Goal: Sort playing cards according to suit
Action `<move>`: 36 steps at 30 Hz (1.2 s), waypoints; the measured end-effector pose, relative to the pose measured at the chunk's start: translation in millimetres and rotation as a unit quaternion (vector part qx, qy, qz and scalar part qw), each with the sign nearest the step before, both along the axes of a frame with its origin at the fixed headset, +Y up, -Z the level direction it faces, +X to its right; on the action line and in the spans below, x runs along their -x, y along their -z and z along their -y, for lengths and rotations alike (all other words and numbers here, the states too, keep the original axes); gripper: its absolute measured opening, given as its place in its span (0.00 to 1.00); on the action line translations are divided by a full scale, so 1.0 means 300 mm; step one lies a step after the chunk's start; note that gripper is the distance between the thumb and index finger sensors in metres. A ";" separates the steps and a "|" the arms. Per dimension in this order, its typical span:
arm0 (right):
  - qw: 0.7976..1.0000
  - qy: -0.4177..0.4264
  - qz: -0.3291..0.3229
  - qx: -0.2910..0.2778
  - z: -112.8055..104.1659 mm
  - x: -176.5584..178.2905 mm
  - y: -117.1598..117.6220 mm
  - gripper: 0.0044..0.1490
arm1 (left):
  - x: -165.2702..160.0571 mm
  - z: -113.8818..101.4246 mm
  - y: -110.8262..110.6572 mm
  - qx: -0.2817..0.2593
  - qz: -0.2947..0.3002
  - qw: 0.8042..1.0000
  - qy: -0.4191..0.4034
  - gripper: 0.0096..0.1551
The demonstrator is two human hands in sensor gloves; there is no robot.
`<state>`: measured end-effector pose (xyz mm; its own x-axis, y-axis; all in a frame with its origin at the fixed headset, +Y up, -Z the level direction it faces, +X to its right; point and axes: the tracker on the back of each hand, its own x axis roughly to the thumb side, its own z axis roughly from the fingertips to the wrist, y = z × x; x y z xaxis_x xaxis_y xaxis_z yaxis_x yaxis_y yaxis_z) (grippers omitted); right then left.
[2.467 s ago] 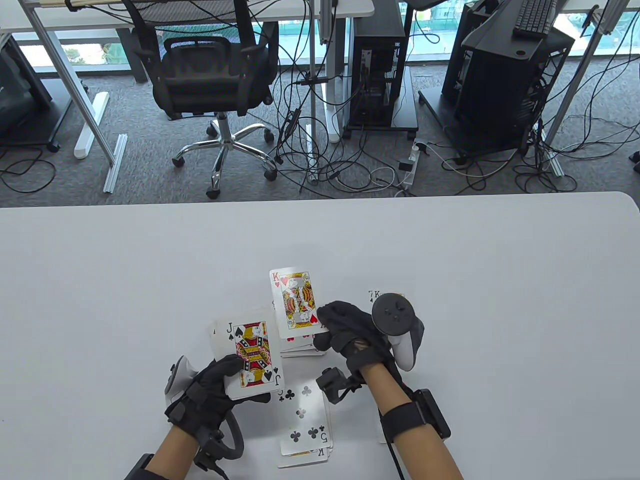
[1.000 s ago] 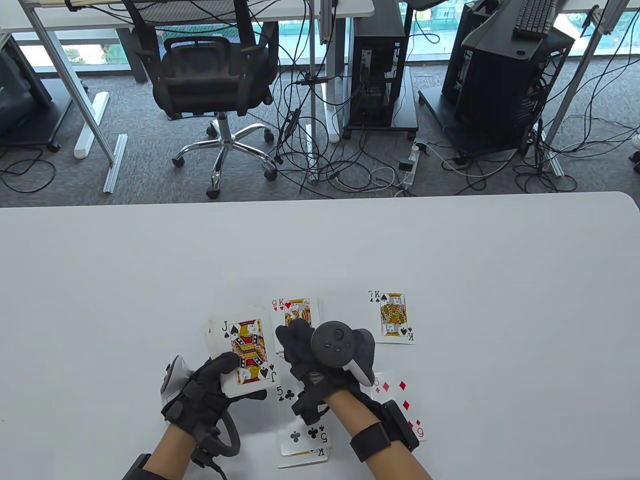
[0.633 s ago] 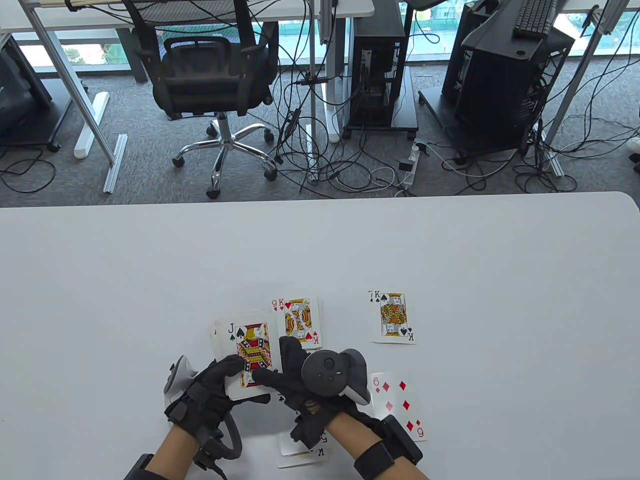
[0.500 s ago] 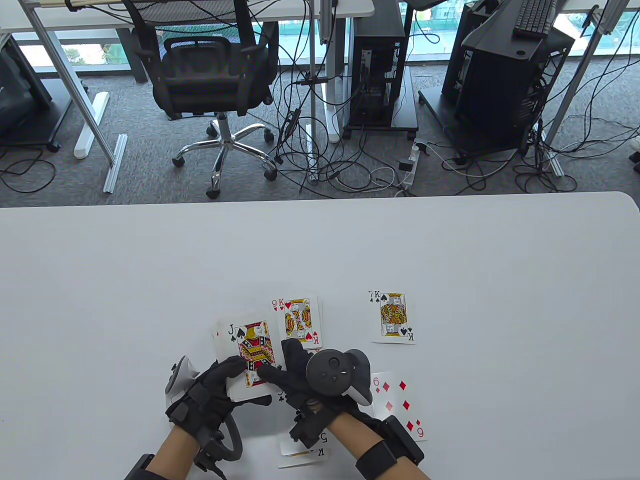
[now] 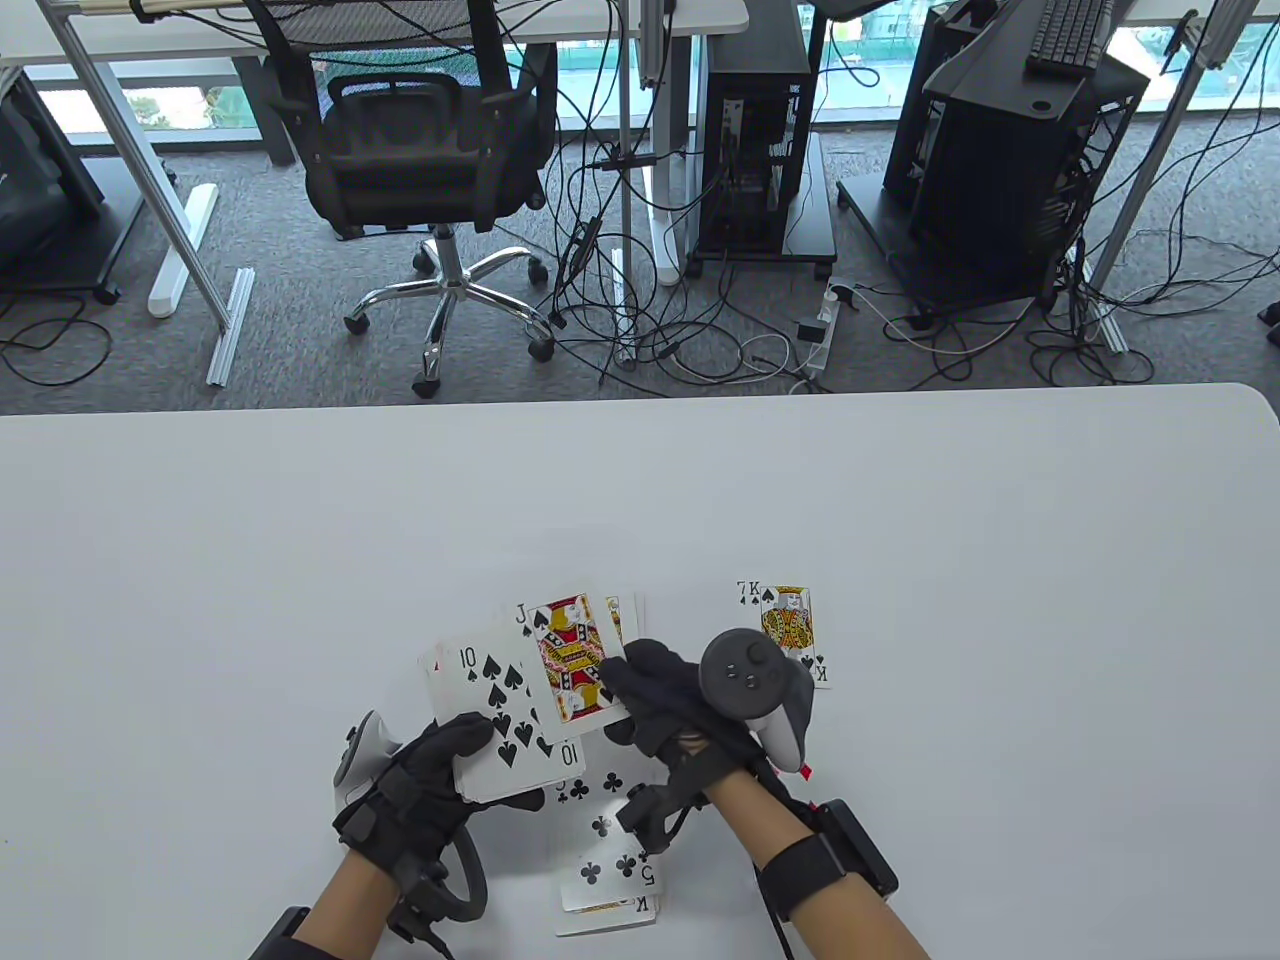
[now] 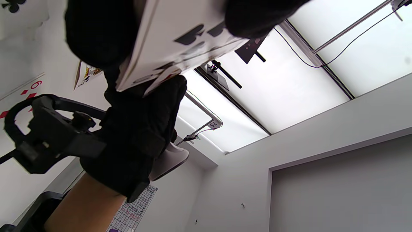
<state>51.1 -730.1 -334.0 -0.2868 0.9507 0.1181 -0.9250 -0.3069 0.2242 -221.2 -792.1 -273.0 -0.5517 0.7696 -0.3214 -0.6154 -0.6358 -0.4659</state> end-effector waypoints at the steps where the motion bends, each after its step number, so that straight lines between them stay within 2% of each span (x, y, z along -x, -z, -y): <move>1: 0.999 0.028 -0.001 0.024 0.006 -0.023 0.019 0.27 | 0.000 0.000 0.000 0.000 0.000 1.000 0.000 0.33; 3: 0.994 0.079 0.005 0.074 0.014 -0.085 0.061 0.26 | 0.000 0.000 0.001 0.000 -0.001 1.000 0.001 0.33; 6: 0.994 0.045 0.073 0.064 0.008 -0.179 0.107 0.26 | 0.001 0.000 0.002 -0.002 -0.002 1.000 0.001 0.33; 9: 0.981 -0.101 0.156 0.050 0.002 -0.284 0.147 0.26 | 0.000 0.003 0.002 0.000 -0.002 1.000 0.003 0.33; 11: 0.962 -0.198 0.182 0.047 0.008 -0.332 0.163 0.26 | -0.001 0.004 0.001 0.002 -0.001 1.000 0.003 0.33; 13: 0.932 -0.294 0.205 0.050 0.030 -0.375 0.173 0.27 | -0.002 0.002 0.002 0.000 0.000 1.000 0.003 0.33; 15: 0.912 -0.344 0.215 0.059 0.054 -0.394 0.174 0.27 | -0.001 0.001 0.003 -0.002 -0.001 1.000 0.005 0.33; 17: 0.897 -0.378 0.217 0.066 0.074 -0.402 0.173 0.28 | 0.000 0.003 0.003 -0.002 -0.001 1.000 0.007 0.33; 19: 0.873 -0.429 0.217 0.077 0.092 -0.404 0.171 0.30 | 0.000 0.004 0.004 -0.002 -0.001 1.000 0.007 0.33; 23: 0.816 -0.542 0.185 0.080 0.111 -0.387 0.180 0.33 | -0.003 0.010 0.006 0.002 0.001 1.000 0.010 0.33; 26: 0.792 -0.585 0.159 0.072 0.117 -0.365 0.186 0.34 | -0.002 0.012 0.007 0.004 0.001 1.000 0.011 0.33; 30: 0.744 -0.651 0.125 0.084 0.132 -0.327 0.193 0.36 | -0.001 0.013 0.008 0.005 -0.001 1.000 0.013 0.33; 32: 0.726 -0.672 0.121 0.075 0.138 -0.314 0.192 0.37 | -0.001 0.013 0.008 0.005 -0.001 1.000 0.012 0.33; 36: 0.708 -0.692 0.122 0.065 0.137 -0.300 0.186 0.37 | 0.000 0.013 0.008 0.004 0.001 1.000 0.012 0.33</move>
<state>141.1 -771.0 -389.9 -0.9515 -0.2636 -0.1587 0.2266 -0.9492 0.2182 -221.3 -795.9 -275.6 -0.5321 0.7805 -0.3281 -0.6301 -0.6239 -0.4623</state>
